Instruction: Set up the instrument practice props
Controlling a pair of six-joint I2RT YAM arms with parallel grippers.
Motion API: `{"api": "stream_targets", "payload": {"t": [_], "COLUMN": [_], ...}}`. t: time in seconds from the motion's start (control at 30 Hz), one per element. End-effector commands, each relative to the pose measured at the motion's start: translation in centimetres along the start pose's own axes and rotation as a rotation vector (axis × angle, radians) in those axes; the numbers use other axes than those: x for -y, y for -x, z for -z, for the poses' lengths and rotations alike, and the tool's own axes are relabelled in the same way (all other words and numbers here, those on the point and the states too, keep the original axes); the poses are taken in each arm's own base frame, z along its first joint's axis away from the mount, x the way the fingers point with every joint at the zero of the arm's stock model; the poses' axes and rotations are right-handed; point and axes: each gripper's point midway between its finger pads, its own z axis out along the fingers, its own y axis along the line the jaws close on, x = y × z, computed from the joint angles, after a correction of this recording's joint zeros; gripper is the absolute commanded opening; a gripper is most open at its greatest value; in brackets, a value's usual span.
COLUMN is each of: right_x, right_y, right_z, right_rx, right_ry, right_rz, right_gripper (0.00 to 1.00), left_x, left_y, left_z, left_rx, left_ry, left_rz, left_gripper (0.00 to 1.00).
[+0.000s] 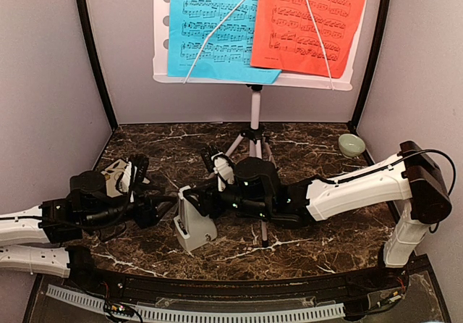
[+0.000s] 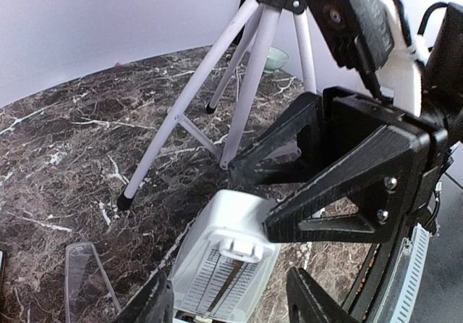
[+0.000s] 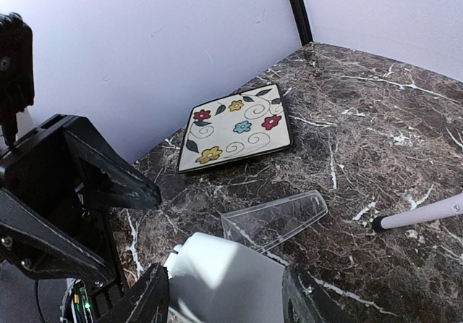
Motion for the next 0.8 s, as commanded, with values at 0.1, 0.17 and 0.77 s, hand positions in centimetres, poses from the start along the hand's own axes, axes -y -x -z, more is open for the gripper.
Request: {"api": "stream_targets", "payload": {"t": [0.1, 0.17, 0.77], "right_x": [5.6, 5.7, 5.6], "right_y": [-12.1, -12.1, -11.9], "right_z": [0.9, 0.9, 0.7], "right_rx": [-0.387, -0.388, -0.384], "right_ry": [-0.188, -0.191, -0.188], "right_rz": [0.096, 0.097, 0.097], "right_gripper": [0.54, 0.54, 0.54], "left_x": [-0.5, -0.9, -1.2], "left_y": [0.2, 0.0, 0.8], "left_z": [0.6, 0.5, -1.3], "left_rx": [-0.014, -0.023, -0.033], "left_ry": [0.032, 0.057, 0.11], "left_rz": [0.014, 0.014, 0.0], "left_gripper": [0.55, 0.54, 0.52]}}
